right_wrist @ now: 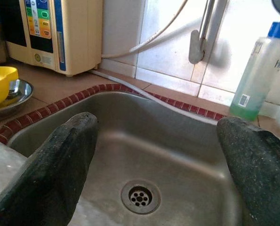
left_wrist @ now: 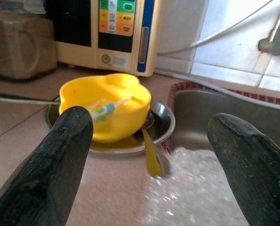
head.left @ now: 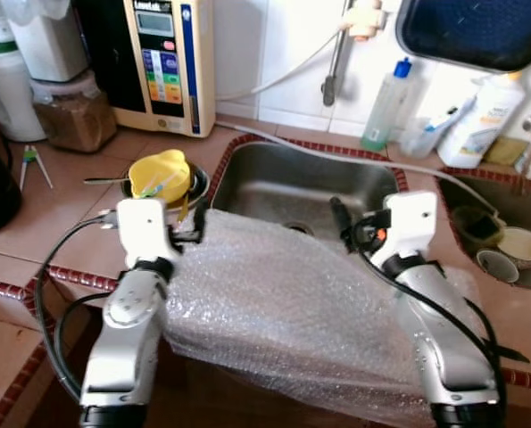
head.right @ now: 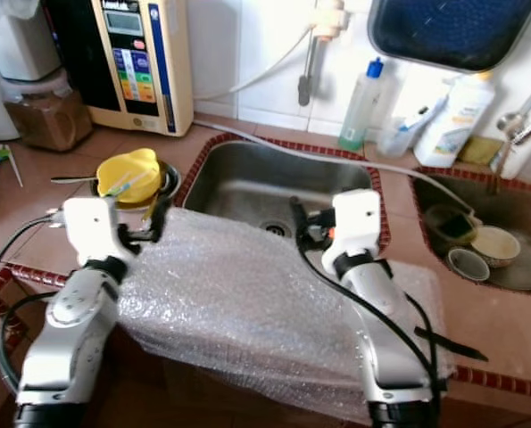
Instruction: Kitchen organization
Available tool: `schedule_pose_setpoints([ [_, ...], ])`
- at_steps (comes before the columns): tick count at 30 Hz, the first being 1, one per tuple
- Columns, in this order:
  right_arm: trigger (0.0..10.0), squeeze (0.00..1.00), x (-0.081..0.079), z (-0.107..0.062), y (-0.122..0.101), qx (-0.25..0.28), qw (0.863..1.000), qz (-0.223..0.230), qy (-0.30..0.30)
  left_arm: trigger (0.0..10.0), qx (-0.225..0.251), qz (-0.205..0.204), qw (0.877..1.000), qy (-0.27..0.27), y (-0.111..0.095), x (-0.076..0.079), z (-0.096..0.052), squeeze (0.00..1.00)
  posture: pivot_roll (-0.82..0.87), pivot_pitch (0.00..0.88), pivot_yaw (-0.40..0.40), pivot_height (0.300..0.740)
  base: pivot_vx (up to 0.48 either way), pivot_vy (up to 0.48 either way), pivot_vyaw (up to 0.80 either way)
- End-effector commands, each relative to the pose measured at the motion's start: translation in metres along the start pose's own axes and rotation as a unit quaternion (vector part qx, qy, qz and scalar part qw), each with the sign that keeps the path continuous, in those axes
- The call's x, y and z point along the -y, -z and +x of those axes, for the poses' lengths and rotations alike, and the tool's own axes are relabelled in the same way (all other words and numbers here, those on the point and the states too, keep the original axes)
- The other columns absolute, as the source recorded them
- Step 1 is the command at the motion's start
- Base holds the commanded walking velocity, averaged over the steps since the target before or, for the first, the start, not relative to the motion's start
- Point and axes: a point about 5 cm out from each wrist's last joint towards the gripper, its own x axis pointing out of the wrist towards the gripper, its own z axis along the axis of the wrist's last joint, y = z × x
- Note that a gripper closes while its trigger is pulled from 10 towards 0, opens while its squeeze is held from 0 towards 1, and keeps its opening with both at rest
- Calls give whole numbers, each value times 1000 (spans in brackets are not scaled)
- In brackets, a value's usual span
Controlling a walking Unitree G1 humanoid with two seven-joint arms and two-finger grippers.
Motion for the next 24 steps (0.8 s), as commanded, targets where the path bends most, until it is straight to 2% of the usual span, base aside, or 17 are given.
schedule_pose_setpoints([
  [1,10000,0,8,-3,-2,1,1000,0,15,10000,2,-3,1000,15,-3,9,1,0,-50,10,-32,740,0,0,0],
  [9,10000,0,1,-3,1,1,999,32,18,10000,-6,15,1000,16,-7,-4,2,0,-29,21,1,740,0,0,0],
  [18,10000,0,1,-4,6,-6,997,60,39,10000,-23,27,999,30,-7,-5,0,0,-5,27,52,740,0,0,0],
  [20,10000,0,3,-4,10,-8,995,74,62,10000,-31,35,998,36,-6,-5,0,0,3,22,75,740,0,0,0],
  [24,10000,0,2,-5,12,-9,995,75,71,10000,-34,40,998,40,-7,-7,1,0,-1,21,92,740,0,0,0],
])
